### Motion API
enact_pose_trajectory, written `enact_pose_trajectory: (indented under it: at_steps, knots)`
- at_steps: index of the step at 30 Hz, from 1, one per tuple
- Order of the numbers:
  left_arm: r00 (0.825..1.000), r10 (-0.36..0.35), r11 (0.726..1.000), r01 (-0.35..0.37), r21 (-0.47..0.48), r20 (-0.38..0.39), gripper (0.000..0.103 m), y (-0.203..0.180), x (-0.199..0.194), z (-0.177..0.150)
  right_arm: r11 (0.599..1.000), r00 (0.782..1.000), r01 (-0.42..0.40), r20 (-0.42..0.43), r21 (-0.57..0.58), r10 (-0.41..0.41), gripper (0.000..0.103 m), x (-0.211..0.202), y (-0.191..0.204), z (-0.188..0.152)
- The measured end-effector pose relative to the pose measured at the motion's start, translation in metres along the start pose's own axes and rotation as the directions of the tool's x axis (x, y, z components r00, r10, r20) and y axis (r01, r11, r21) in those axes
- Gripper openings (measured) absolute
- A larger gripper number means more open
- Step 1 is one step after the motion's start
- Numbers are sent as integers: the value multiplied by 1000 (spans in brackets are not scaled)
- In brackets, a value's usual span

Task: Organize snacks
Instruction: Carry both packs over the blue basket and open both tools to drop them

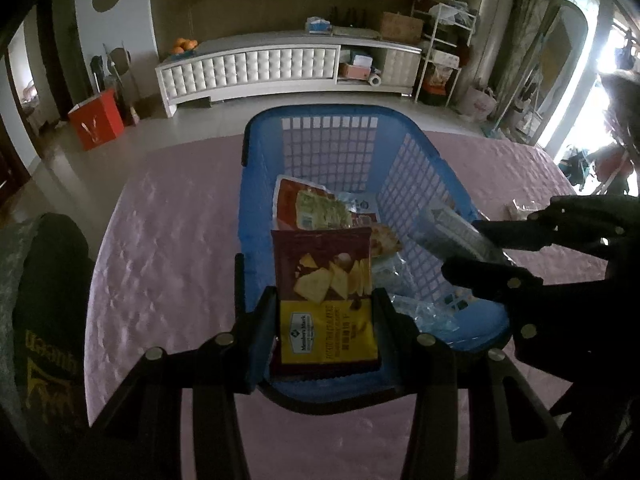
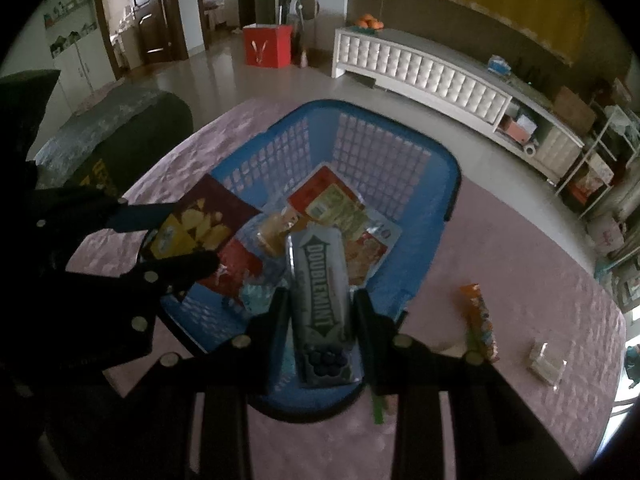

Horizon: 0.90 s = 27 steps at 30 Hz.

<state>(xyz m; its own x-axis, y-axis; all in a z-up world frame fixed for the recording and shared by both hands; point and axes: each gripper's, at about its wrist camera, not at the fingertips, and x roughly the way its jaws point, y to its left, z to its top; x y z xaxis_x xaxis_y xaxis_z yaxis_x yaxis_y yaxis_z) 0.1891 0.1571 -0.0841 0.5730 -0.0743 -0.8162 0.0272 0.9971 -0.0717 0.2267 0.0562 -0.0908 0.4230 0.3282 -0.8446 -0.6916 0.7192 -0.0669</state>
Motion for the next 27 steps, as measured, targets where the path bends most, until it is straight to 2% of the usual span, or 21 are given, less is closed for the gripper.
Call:
enact_pose_trajectory:
  at_steps: [11,16,19,21,27]
  knots:
    - [1000,28,999,-27,16,-13,44,-2,6,0,999,999,37,-19,-24,-38,37,7,5,3]
    - [1000,18,1000,-18,15,16,53,0,-4,-1,998,998,59,2,-30,-59,37,1,4,3]
    - [999,24,1000,-25,18,41,55,-2,-15,0,999,999,48,22,-12,-48,46,-9,-1,3]
    - [998,17,1000,-18,17,60,63,-5,-23,0,998,997,55,45,-5,-55,58,-19,-4,3]
    - [994,27,998,-33,50,103,66,-23,-48,2,998,992,66,105,11,-67,65,-51,-10,-1]
